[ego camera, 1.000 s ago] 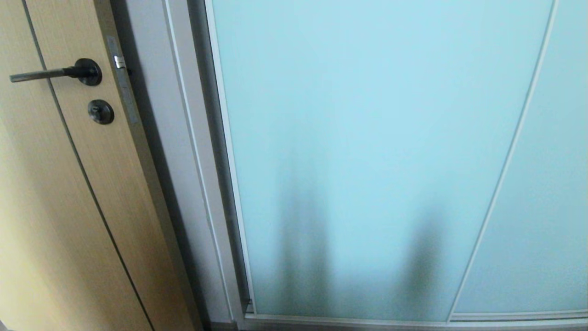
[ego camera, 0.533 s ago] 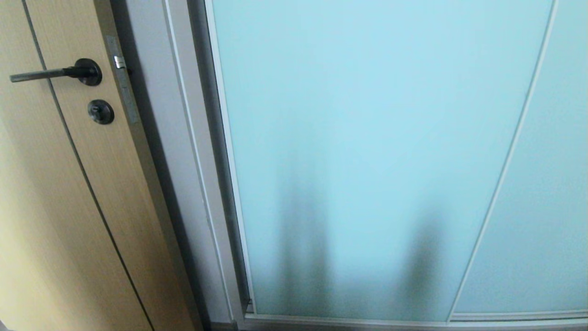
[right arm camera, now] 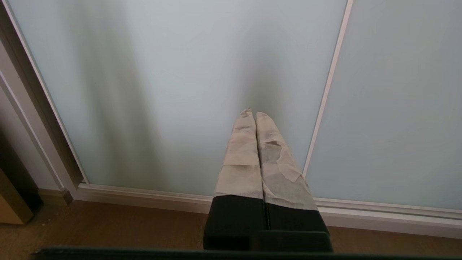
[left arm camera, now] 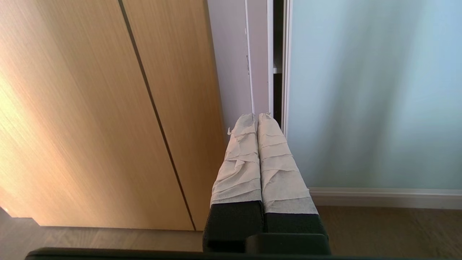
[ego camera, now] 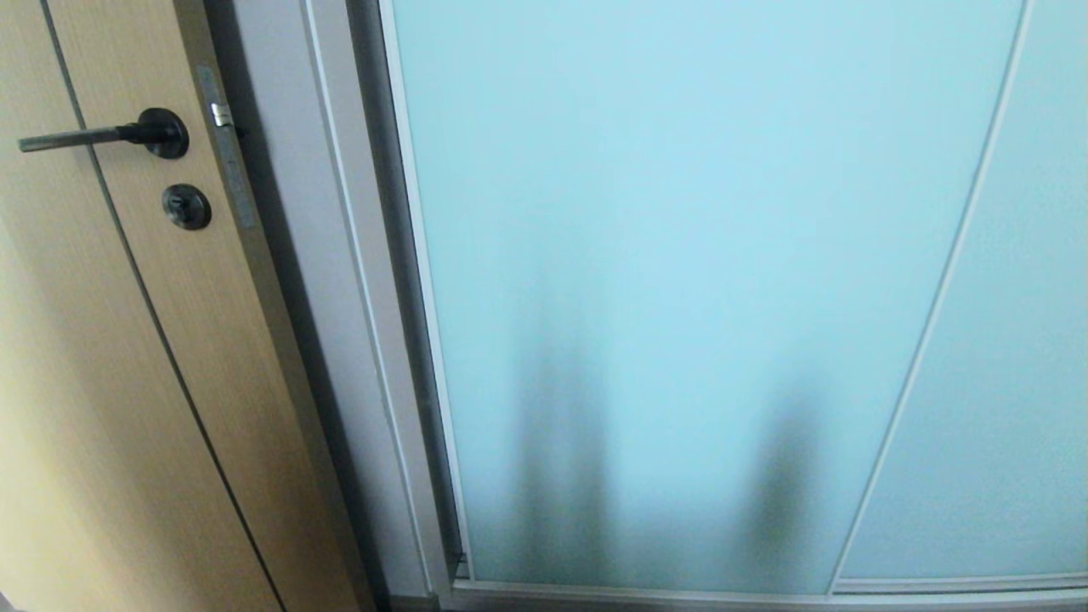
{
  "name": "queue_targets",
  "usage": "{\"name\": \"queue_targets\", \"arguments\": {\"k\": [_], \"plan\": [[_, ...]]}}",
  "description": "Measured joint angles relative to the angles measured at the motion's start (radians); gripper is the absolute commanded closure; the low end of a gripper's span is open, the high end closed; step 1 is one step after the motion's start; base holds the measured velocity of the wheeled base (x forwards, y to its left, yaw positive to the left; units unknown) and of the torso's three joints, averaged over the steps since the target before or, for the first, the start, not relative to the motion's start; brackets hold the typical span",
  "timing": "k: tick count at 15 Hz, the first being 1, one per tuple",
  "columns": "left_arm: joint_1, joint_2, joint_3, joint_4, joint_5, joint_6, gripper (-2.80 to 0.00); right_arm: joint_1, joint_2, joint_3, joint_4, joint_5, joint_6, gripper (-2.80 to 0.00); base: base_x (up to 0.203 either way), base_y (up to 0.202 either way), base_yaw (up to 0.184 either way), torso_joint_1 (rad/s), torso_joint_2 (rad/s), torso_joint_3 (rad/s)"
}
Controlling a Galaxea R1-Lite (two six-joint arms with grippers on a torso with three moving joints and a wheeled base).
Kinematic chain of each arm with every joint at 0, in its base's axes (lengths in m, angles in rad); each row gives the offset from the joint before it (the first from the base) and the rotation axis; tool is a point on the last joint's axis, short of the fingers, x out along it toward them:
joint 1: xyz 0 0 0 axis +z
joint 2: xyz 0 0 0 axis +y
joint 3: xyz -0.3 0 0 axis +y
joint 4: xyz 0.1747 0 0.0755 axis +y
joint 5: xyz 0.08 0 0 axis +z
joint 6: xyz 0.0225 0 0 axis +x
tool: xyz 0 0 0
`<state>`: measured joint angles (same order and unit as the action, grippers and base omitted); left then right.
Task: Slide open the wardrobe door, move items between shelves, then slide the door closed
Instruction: Open the door
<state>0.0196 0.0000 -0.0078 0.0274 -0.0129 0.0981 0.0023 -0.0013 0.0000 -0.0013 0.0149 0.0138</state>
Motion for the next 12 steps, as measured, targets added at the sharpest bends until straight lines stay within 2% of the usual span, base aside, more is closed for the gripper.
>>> {"name": "queue_targets", "arguments": {"k": [2,4,8,10,12], "plan": [[0.000,0.001,0.001,-0.005,0.000,0.009,0.00,0.000,0.000,0.000,0.000,0.000,0.000,0.00,0.000,0.000,0.000,0.000,0.00,0.000],[0.000,0.001,0.005,-0.012,-0.006,0.049,0.00,0.000,0.000,0.000,0.000,0.000,0.000,0.00,0.000,0.000,0.000,0.000,0.00,0.000],[0.000,0.001,0.007,-0.019,-0.007,0.065,0.00,0.000,0.000,0.000,0.000,0.000,0.000,0.00,0.000,0.000,0.000,0.000,0.00,0.000],[0.000,0.002,0.002,-0.020,-0.034,0.091,0.00,0.000,0.000,0.000,0.000,0.000,0.000,0.00,0.000,0.000,0.000,0.000,0.00,0.000],[0.000,0.026,-0.081,-0.006,-0.059,0.092,0.00,0.000,0.000,0.000,0.000,0.000,0.000,0.00,0.000,0.000,0.000,0.000,0.00,0.000]]}}
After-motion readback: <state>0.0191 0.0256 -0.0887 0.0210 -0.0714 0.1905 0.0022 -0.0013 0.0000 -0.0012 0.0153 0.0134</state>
